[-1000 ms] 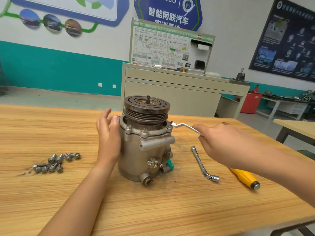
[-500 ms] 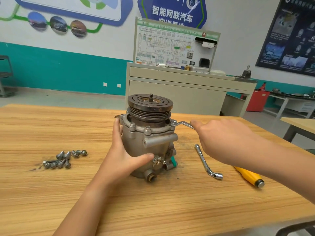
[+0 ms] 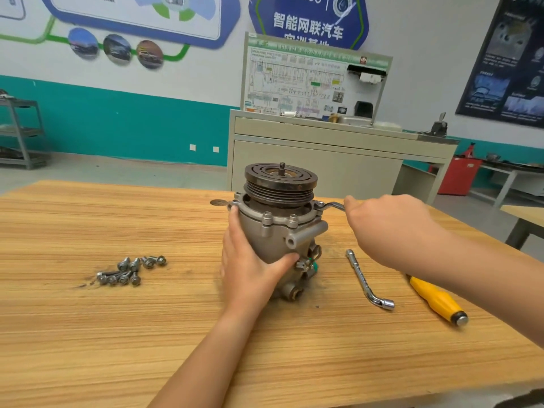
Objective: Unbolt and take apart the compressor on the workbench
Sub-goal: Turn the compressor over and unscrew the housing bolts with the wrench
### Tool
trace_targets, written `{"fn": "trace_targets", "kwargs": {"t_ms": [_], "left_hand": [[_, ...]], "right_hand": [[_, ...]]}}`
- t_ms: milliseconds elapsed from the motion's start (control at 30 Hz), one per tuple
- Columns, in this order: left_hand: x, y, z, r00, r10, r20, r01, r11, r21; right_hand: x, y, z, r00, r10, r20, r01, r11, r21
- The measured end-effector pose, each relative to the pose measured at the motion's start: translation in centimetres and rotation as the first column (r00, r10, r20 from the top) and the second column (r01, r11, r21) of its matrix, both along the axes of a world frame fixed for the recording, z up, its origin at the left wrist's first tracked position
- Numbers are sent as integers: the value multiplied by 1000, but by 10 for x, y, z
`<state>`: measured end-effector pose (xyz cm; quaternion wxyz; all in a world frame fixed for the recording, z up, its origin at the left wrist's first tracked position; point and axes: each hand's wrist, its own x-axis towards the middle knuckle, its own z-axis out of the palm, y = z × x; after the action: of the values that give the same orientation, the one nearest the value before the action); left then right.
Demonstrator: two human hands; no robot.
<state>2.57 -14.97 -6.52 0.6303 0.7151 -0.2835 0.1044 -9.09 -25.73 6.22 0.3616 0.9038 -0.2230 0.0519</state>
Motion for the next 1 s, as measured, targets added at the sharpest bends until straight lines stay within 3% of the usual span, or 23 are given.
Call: {"fn": "trace_targets", "kwargs": {"t_ms": [100, 233, 633, 767, 900, 1000], "left_hand": [[-5, -6, -2, 998, 64, 23, -64, 998, 3], [-2, 3, -9, 998, 25, 66, -25, 1000, 1], [4, 0, -17, 999, -17, 31, 19, 998, -67], [6, 2, -18, 999, -2, 32, 3, 998, -59], [7, 2, -18, 999, 12, 41, -9, 997, -70], [9, 1, -20, 997, 27, 67, -23, 998, -62]], "right_hand": [[3, -8, -2, 1000, -24, 13, 24, 999, 37], [5, -5, -1, 1000, -19, -16, 20, 997, 73], [21, -79, 12, 968, 189, -164, -200, 978, -52], [68, -102, 4, 936, 347, -53, -347, 938, 9], [102, -102, -15, 819, 542, 188, -564, 821, 88], [96, -100, -16, 810, 522, 267, -563, 820, 105]]}}
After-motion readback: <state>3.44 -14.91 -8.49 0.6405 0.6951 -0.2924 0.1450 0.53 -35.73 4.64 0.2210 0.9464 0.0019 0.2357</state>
